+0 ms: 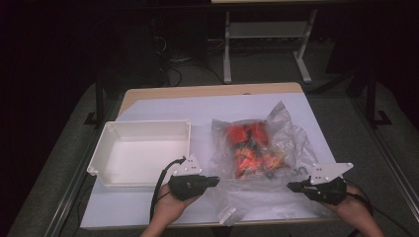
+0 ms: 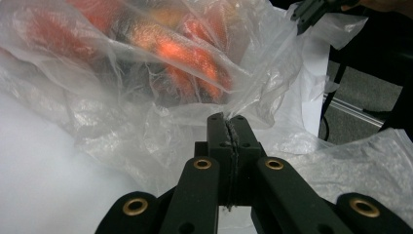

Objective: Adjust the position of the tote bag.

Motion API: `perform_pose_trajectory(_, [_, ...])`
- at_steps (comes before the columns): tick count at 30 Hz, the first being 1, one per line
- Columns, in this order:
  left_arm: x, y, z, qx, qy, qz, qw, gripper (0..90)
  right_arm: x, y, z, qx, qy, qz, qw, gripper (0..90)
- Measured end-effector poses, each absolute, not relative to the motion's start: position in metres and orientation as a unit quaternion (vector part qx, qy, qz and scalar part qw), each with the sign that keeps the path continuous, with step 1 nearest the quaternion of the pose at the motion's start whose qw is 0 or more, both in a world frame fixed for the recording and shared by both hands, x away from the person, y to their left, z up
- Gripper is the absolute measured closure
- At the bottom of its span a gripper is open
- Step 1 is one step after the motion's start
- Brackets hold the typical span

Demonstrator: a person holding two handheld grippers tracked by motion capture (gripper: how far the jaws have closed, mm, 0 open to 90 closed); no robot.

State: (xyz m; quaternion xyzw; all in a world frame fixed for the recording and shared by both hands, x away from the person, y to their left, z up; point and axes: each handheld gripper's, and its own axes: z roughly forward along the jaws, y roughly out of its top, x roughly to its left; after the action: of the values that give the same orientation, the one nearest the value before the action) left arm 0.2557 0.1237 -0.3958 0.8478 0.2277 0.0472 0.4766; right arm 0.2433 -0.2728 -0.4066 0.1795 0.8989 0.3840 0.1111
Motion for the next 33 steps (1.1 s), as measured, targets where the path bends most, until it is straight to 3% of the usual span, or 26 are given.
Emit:
perform_pose_trajectory(14, [0.269, 0.122, -0.373, 0.837, 0.235, 0.069, 0.490, 90.0, 0.258, -0.275, -0.361, 0.162, 0.895, 0.385, 0.157, 89.3])
perform_pose_trajectory(33, [0.297, 0.086, -0.400, 0.851, 0.269, 0.113, 0.436, 90.0, 0.320, -0.267, -0.383, 0.223, 0.900, 0.344, 0.150, 89.5])
